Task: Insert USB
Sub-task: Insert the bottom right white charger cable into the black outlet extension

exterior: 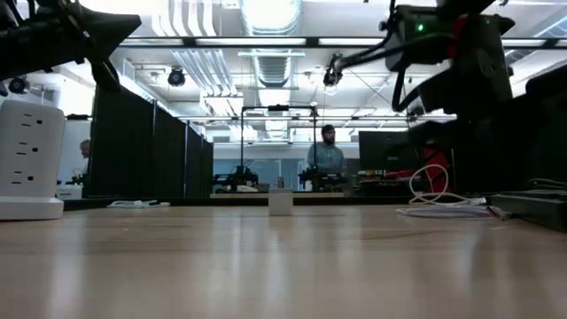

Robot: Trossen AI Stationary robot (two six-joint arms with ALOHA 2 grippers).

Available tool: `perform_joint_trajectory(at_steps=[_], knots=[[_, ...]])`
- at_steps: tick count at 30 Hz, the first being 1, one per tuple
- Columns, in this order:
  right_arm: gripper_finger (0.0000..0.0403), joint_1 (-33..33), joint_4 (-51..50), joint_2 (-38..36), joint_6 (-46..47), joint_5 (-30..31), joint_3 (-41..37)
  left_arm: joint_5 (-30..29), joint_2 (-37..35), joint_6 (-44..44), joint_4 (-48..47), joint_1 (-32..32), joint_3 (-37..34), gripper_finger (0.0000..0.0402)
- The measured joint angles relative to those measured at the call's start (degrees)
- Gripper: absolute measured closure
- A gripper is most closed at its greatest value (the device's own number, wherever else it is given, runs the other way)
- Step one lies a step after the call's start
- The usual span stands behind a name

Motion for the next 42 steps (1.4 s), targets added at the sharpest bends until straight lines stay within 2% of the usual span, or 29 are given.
perform_joint_trajectory(at_steps=[10,14,19,25,30,36,42], knots=[[0.0327,1.8,2.5,6.0,-0.4,0.4,0.0,3.0,0.0,-0.4,-0.2,0.0,0.0,0.0402],[0.0329,3.8,2.6,6.9,0.1,2.6,0.2,3.0,0.0,-0.4,-0.2,0.0,0.0,0.0402],[0.0332,5.0,2.6,7.0,1.3,3.8,0.1,3.1,0.0,0.1,-0.2,0.0,0.0,0.0402],[0.0388,5.1,2.4,7.0,2.4,3.5,0.0,3.1,0.0,1.3,-0.2,0.0,0.0,0.0402],[0.0388,5.4,1.6,5.5,5.7,5.3,0.3,3.1,0.0,2.0,0.5,0.0,0.0,0.0402],[0.0388,5.4,-0.5,1.7,10.2,7.1,7.3,3.1,2.4,5.8,0.9,0.0,4.3,0.0402],[0.0388,4.9,-0.7,-0.3,17.4,8.4,18.3,3.2,11.6,13.0,-2.1,0.0,13.3,0.0397]])
